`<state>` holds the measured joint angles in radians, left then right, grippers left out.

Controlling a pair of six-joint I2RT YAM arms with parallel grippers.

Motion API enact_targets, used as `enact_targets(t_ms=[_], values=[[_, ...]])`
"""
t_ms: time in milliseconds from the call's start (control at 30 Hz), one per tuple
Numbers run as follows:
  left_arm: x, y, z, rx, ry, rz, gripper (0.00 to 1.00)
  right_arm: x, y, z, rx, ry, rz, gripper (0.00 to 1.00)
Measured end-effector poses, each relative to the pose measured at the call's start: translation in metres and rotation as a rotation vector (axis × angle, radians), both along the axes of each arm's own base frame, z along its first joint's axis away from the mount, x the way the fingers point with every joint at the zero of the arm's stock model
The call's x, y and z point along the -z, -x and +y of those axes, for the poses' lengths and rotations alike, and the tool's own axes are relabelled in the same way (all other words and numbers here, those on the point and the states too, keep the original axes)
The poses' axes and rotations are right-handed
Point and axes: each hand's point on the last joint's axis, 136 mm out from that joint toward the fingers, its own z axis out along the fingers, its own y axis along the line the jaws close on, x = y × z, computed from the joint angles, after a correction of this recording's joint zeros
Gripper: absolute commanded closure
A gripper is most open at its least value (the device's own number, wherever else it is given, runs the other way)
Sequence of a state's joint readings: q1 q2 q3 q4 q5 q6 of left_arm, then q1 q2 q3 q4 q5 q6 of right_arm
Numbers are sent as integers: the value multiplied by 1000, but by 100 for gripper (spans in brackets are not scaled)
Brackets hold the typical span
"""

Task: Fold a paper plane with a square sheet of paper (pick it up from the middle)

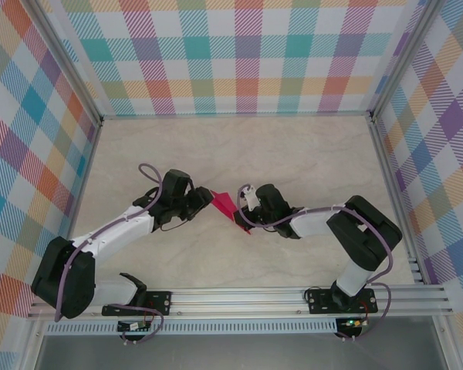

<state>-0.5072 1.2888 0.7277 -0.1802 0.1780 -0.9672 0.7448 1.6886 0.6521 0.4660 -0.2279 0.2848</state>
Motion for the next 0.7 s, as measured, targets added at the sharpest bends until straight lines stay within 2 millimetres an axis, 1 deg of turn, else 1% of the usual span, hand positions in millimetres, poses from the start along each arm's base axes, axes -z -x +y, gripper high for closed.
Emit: enact_targets(t_ms=[133,400,500,700], values=[[10,5,-2,32,11,-6,48,2,4,2,-2,-36,66,89],[18,6,-10,78,33,-45,50,10,10,4,0,-99,214,91],[19,5,-15,94,40,-61,52,9,9,6,5,-126,265,91],[29,6,-25,132,37,-61,53,9,3,11,24,-160,347,91]])
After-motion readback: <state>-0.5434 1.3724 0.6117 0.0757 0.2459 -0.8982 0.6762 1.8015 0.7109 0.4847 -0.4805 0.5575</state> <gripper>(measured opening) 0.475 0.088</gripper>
